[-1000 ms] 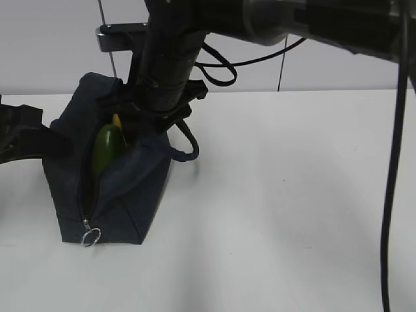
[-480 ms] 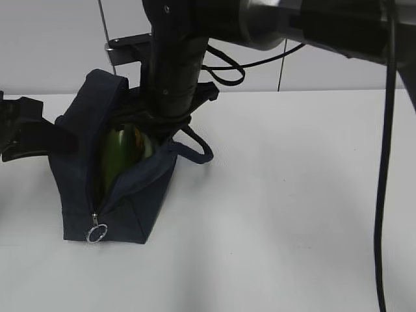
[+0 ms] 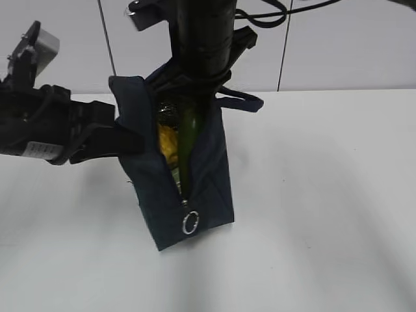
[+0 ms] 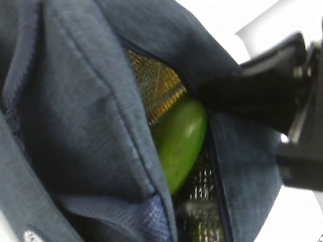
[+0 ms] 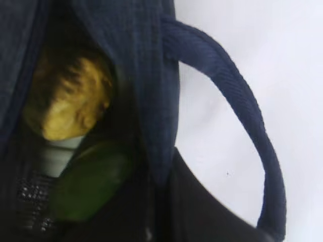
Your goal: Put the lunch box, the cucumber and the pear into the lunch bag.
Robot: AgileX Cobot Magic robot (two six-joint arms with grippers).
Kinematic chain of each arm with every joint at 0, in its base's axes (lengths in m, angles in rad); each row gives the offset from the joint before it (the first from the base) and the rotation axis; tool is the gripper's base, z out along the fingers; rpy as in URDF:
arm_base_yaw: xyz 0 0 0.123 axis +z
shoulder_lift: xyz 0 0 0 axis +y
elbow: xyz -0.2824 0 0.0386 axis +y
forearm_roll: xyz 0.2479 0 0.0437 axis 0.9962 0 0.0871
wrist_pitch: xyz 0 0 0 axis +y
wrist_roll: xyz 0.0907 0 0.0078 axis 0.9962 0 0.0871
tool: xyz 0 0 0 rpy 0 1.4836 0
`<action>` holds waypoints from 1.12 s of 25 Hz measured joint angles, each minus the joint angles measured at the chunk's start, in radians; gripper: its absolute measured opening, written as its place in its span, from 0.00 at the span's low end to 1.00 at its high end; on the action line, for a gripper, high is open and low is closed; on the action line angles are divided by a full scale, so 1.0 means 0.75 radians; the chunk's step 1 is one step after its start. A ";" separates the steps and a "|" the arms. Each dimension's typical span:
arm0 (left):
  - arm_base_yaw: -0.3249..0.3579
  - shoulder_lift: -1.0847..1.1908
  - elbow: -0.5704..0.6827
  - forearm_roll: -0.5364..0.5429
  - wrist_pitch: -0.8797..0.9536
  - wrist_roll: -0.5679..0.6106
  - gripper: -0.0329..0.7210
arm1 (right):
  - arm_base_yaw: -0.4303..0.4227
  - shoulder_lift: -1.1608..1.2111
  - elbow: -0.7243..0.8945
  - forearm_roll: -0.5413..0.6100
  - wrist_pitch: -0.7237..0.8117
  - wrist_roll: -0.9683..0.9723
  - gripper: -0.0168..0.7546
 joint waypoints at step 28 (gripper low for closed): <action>-0.155 0.130 -0.053 -0.026 -0.063 0.056 0.04 | -0.153 -0.077 0.267 0.074 -0.039 0.013 0.02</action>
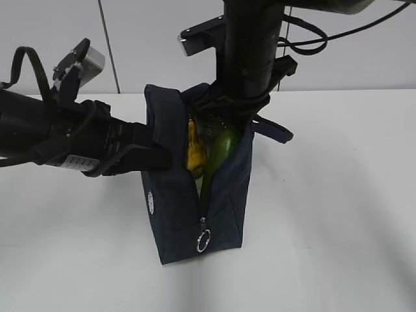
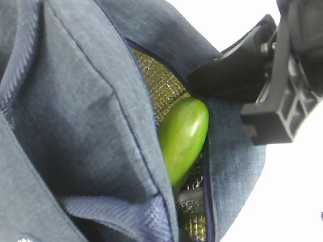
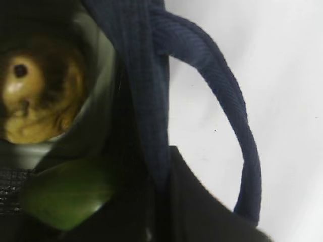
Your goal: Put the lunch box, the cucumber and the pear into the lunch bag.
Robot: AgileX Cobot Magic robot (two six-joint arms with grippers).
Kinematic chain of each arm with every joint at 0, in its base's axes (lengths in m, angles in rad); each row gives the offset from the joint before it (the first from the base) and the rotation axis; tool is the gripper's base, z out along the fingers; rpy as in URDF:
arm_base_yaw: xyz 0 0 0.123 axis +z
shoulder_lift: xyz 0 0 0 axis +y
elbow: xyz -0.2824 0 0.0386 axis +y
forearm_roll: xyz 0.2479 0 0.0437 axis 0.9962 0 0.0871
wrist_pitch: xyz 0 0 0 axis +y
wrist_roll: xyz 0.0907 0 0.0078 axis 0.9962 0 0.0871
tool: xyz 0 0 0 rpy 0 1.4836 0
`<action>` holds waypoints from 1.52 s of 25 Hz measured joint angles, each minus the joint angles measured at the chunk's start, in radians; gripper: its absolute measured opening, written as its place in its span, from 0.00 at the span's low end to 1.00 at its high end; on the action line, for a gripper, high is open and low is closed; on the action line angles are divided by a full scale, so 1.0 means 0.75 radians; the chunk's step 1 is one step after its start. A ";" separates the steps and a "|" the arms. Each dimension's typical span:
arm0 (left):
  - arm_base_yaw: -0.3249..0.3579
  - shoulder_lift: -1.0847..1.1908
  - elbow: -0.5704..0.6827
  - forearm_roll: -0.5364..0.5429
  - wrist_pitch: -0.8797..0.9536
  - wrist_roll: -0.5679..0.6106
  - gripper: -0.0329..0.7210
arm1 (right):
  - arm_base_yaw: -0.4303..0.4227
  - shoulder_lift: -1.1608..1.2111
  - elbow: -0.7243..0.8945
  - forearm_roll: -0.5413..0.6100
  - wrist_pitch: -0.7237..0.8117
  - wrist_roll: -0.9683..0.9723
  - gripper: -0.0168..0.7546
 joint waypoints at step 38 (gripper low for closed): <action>0.000 -0.276 0.000 0.532 0.565 -0.138 0.54 | 0.000 -0.551 0.005 0.257 0.021 -0.213 0.54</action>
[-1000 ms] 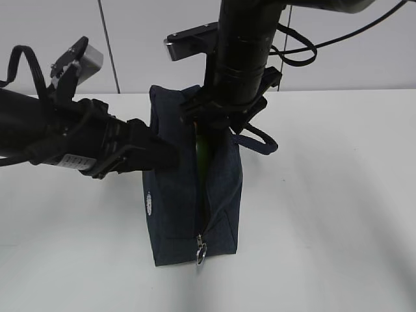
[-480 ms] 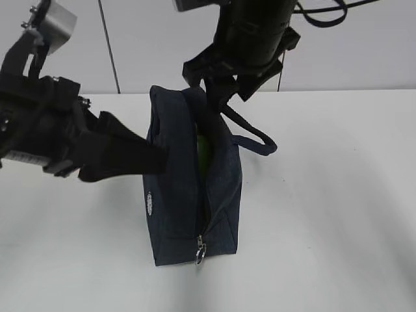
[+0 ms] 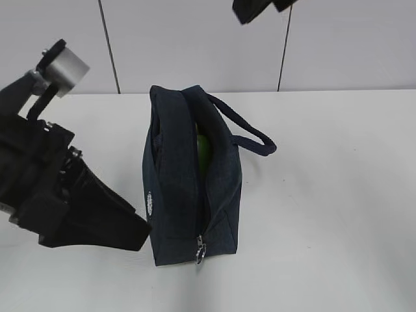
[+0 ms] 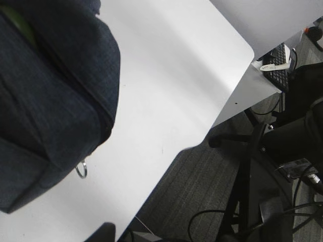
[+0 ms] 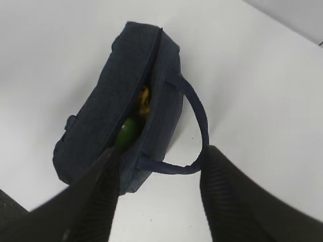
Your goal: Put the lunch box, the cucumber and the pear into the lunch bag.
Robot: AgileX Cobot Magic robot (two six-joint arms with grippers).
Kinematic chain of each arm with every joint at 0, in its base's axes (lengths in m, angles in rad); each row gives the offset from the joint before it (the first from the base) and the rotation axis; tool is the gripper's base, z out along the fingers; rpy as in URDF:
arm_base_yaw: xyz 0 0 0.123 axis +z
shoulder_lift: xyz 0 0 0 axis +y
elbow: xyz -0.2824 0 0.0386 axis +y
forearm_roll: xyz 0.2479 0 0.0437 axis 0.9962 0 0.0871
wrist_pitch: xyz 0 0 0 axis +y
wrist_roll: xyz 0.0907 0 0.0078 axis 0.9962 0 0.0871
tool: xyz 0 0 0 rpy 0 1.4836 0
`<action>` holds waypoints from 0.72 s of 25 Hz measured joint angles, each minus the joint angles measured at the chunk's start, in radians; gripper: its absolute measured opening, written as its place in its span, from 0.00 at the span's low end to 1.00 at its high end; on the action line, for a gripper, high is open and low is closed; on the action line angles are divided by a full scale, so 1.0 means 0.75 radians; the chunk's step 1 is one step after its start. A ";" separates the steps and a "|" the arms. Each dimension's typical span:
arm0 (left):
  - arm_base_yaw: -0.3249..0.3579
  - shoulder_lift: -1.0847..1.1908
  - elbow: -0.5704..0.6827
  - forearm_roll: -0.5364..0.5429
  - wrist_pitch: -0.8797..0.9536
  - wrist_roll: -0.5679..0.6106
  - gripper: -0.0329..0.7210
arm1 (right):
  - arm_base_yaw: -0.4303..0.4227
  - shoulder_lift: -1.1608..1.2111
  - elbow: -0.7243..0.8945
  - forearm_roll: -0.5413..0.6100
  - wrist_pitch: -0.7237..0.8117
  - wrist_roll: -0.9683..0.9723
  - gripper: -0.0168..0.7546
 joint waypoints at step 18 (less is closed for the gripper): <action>0.000 -0.005 0.000 0.162 -0.151 -0.224 0.54 | 0.000 -0.922 0.871 0.213 -0.168 -0.171 0.54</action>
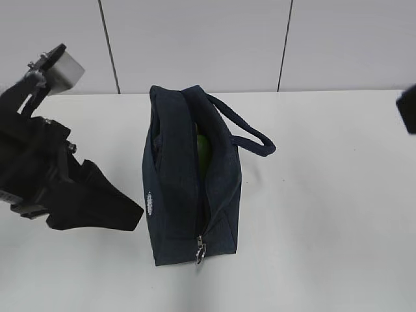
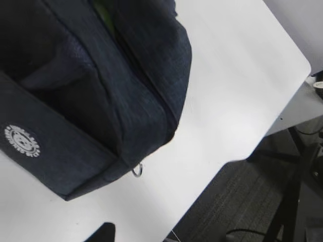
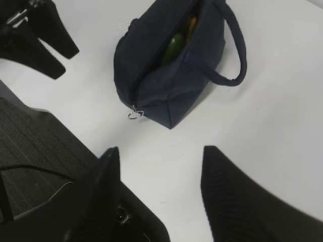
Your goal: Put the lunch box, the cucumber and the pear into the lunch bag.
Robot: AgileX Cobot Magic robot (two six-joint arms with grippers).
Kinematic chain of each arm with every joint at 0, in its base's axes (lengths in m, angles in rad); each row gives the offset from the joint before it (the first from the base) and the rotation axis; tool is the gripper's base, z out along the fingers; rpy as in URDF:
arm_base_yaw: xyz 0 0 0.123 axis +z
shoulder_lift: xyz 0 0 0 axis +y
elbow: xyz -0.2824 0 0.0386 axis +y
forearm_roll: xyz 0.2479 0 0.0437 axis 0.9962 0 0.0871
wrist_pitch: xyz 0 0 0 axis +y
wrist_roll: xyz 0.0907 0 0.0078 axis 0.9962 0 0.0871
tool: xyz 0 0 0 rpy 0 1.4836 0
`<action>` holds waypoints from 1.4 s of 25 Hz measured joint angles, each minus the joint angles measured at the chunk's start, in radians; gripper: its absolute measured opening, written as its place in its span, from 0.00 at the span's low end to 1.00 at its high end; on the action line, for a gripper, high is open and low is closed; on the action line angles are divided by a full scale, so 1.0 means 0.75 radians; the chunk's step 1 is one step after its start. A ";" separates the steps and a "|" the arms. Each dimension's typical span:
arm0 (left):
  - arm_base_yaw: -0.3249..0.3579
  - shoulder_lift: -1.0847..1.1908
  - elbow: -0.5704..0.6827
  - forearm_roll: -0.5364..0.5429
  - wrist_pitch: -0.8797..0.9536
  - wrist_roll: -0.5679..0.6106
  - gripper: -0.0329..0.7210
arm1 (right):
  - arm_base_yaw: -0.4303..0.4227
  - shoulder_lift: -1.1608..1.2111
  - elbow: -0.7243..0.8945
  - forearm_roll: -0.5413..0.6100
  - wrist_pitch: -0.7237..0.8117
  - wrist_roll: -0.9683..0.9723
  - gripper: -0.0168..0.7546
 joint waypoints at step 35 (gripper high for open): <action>0.000 0.000 0.000 -0.125 -0.214 -0.056 0.50 | 0.000 -0.106 0.966 0.563 -1.133 -0.319 0.54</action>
